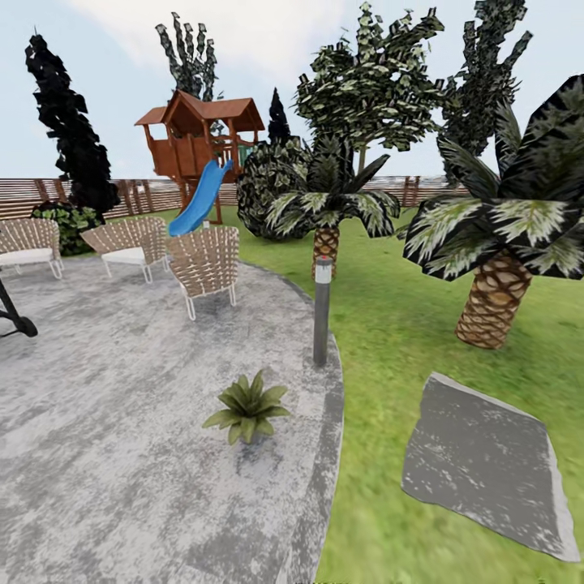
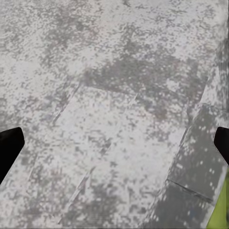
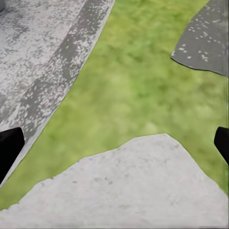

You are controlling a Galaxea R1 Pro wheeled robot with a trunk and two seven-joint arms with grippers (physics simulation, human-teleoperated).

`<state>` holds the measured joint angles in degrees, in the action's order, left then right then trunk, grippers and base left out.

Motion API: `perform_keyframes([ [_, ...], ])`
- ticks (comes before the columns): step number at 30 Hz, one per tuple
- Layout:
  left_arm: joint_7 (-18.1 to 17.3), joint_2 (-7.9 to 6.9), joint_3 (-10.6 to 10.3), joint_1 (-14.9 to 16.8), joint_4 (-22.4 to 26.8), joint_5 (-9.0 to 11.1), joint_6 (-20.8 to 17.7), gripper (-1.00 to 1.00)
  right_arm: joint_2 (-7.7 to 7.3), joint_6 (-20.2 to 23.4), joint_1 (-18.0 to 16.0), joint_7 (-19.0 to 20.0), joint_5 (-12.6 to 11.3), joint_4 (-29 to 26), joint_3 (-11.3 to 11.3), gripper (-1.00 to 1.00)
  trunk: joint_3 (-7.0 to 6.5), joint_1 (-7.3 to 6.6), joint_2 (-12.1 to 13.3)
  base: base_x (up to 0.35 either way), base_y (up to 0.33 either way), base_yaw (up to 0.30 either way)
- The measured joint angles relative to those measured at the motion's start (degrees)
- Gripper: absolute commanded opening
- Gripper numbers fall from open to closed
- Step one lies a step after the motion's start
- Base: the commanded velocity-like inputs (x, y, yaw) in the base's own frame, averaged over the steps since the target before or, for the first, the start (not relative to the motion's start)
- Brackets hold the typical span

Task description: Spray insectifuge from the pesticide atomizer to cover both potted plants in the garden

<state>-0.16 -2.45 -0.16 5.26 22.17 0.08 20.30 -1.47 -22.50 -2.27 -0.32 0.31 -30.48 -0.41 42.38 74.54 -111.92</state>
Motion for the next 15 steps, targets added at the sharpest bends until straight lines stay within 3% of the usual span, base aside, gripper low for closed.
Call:
perform_keyframes([
  [15, 0.0, 0.0, 0.0, -0.01, 0.0, 0.0, 0.0, 1.0, -0.01, 0.0, 0.01, 0.0, 0.0, 0.0, 0.0, 1.0, 3.36, 3.3, -6.02, 0.0, 0.0, -0.247],
])
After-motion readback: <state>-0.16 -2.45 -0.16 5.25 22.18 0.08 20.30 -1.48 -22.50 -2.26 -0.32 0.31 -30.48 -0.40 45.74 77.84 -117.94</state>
